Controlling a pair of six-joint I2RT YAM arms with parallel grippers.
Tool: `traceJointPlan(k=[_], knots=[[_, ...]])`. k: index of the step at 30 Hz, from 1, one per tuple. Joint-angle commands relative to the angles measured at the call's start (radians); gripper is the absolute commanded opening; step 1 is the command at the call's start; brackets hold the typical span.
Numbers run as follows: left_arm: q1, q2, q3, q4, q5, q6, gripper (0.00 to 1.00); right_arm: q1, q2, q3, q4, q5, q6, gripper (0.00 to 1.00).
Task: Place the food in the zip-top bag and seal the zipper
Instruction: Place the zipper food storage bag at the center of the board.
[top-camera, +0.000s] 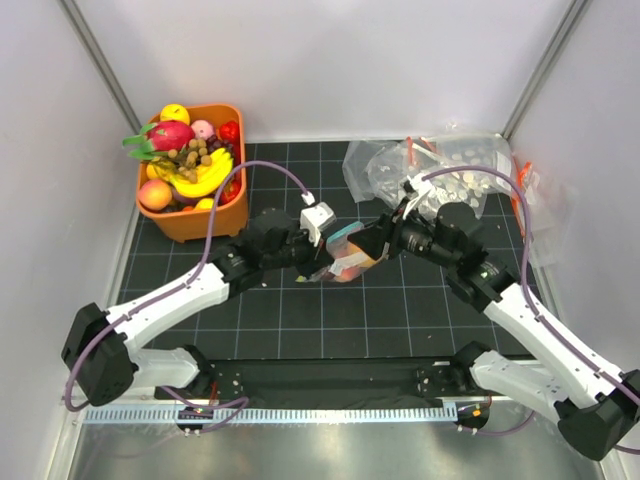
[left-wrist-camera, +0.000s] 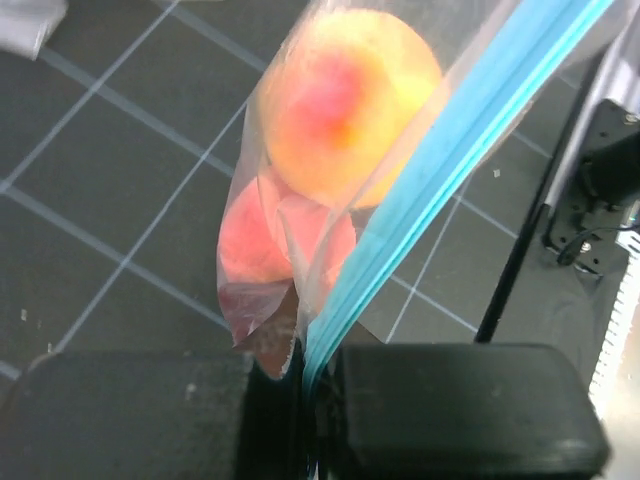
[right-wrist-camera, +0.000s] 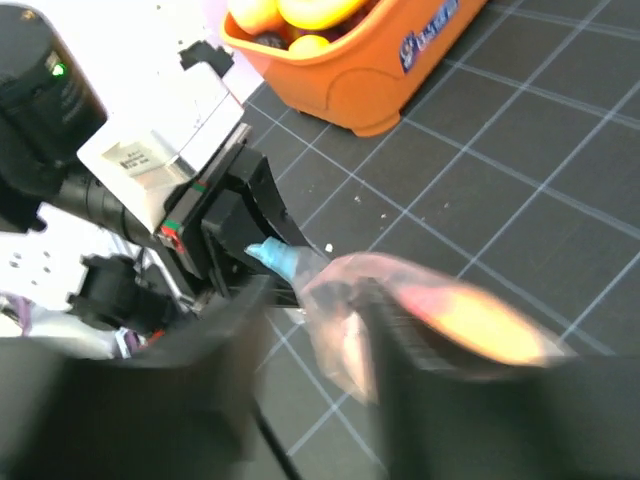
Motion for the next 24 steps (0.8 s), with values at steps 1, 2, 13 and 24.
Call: traceJointPlan(k=[1,2,13,24], knots=[[0.004,0.014,0.057,-0.061,-0.106,-0.055,0.0,0.002,0.02,-0.026,0.052,0.064,0.005,0.6],[0.004,0.022,0.071,-0.132,-0.147,-0.069,0.0,0.002,0.029,-0.034,0.046,0.141,0.006,0.72],[0.118,0.236,0.163,-0.348,-0.428,-0.164,0.02,0.001,0.094,-0.158,0.109,0.24,0.046,0.81],[0.187,0.177,0.155,-0.352,-0.484,-0.222,0.99,0.001,0.03,-0.229,0.069,0.295,0.023,0.84]])
